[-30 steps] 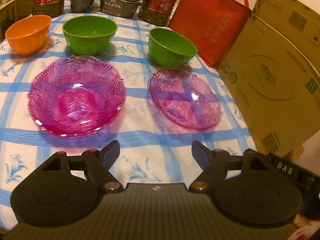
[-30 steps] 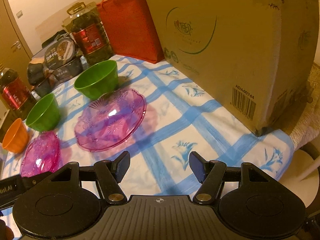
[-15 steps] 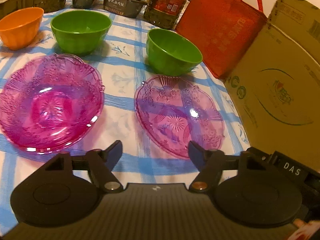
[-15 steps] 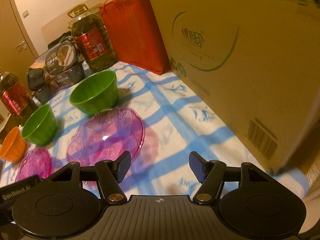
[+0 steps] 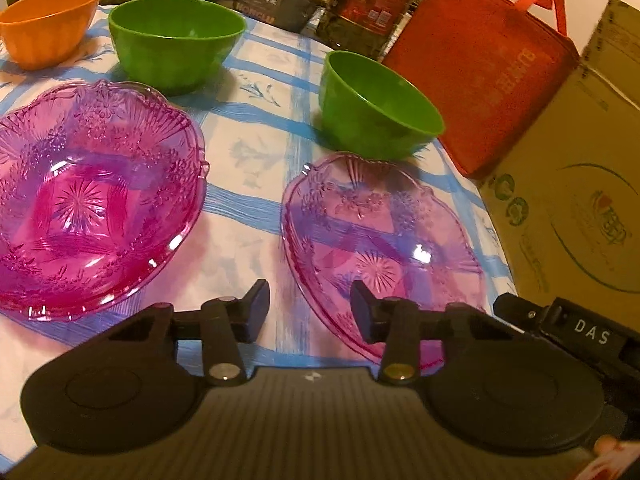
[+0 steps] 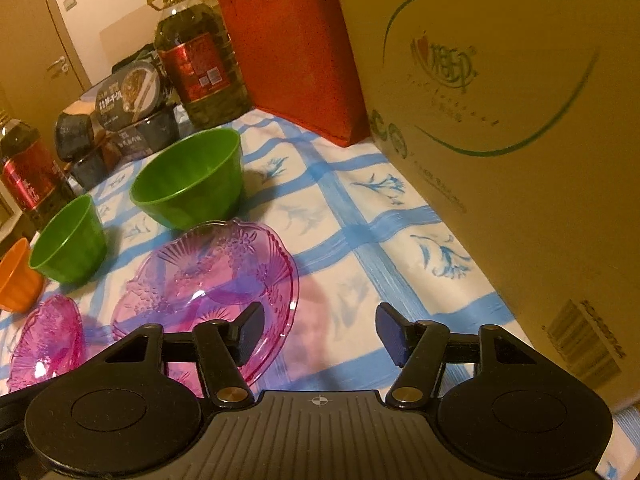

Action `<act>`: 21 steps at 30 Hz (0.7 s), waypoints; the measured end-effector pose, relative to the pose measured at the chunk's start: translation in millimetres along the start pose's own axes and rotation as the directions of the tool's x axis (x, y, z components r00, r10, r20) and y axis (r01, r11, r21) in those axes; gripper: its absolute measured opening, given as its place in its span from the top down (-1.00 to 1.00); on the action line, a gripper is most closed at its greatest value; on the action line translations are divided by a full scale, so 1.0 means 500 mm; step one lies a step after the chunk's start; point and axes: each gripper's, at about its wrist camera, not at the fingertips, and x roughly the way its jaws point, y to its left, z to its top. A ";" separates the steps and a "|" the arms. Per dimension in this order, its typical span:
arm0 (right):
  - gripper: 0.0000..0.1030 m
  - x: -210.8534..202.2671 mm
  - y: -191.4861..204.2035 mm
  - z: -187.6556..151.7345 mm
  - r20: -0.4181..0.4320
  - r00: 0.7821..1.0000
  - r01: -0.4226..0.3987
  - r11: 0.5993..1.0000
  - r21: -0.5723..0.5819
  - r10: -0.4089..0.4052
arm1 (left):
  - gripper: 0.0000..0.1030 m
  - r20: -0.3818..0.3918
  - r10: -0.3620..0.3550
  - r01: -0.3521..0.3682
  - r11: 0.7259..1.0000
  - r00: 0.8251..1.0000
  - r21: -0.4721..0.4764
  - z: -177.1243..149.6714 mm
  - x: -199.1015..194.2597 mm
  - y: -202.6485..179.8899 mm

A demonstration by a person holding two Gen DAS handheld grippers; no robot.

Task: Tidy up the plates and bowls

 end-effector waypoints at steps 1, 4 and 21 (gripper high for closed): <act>-0.07 0.008 0.000 0.001 -0.006 1.000 -0.001 1.000 -0.004 0.001 | 0.29 0.006 0.002 -0.002 1.000 1.000 0.002 0.001 0.001 0.000; 0.03 0.025 0.003 0.004 -0.018 1.000 -0.004 1.000 -0.012 0.004 | 0.40 0.013 0.005 -0.005 1.000 1.000 0.000 0.006 0.008 0.002; 0.84 0.047 0.017 -0.001 -0.056 0.997 -0.055 0.998 -0.003 0.055 | 0.76 0.002 0.001 -0.001 1.000 1.000 0.021 0.012 0.014 0.001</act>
